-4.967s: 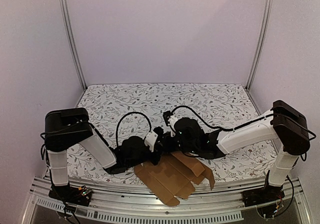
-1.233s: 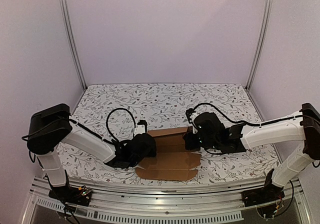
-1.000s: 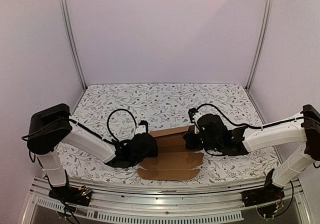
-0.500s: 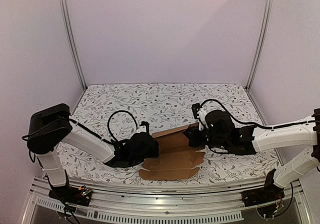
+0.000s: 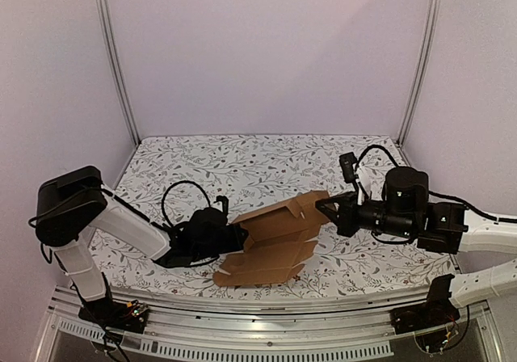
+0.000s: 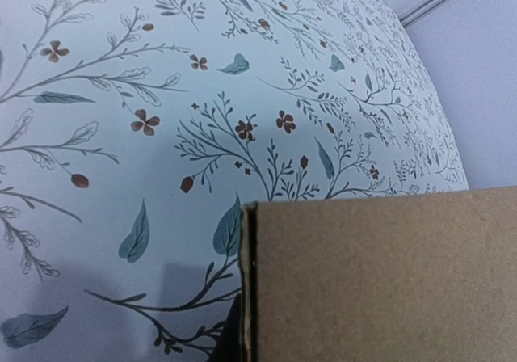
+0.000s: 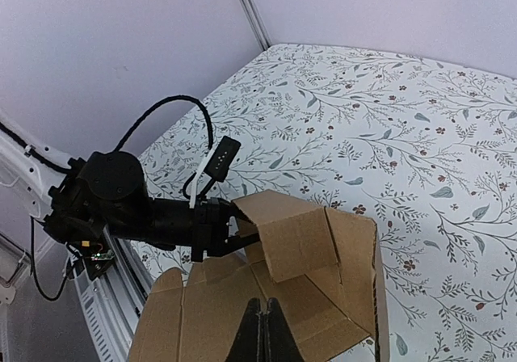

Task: Fold the paper box

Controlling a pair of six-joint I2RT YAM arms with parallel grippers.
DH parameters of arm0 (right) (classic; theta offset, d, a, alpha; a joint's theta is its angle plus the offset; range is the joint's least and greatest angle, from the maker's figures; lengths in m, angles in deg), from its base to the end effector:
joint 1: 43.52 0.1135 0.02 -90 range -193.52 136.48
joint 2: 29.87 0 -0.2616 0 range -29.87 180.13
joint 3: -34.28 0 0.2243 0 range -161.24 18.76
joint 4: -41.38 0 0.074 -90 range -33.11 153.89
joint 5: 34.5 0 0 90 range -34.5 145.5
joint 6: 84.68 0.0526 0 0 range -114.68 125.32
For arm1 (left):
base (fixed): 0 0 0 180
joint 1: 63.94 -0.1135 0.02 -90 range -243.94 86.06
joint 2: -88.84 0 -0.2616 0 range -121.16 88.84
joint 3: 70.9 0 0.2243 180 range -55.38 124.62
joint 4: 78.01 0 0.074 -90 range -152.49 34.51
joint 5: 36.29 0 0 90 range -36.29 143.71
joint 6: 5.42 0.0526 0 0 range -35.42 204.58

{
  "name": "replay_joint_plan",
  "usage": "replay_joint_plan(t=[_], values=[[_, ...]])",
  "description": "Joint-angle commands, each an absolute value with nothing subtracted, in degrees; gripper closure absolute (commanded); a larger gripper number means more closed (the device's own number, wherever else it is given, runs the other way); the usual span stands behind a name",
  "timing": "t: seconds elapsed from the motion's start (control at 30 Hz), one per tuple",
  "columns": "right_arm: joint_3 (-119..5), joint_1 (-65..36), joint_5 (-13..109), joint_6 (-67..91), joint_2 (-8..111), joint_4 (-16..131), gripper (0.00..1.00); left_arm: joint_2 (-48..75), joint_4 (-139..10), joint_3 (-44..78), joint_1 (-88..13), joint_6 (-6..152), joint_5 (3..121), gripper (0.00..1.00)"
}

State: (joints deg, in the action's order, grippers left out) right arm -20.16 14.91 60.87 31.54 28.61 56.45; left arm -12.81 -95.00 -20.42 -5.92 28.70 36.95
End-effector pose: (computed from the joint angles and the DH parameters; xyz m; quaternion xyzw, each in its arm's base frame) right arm 0.1227 0.1903 0.2793 -0.1996 0.7894 0.3618 0.4540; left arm 0.1804 -0.2603 0.1251 -0.0519 0.8754 -0.3179 0.3605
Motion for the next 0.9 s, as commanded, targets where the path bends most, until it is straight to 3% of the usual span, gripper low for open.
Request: replay_joint_plan(t=[0.0, 0.4, 0.87], values=[[-17.6, 14.9, 52.6, 27.7, 22.3, 59.1, 1.0, -11.4, -94.7, -23.2, -8.0, 27.1, 41.4, 1.0], [-9.9, 14.9, 48.4, 26.2, 12.7, 49.3, 1.0, -7.5, -104.5, -27.3, -12.0, 18.6, 51.4, 1.0], [-11.9, 17.8, 54.6, 26.8, 23.7, 34.1, 1.0, -2.0, -106.8, -29.1, -12.6, 13.3, 55.1, 1.0]])
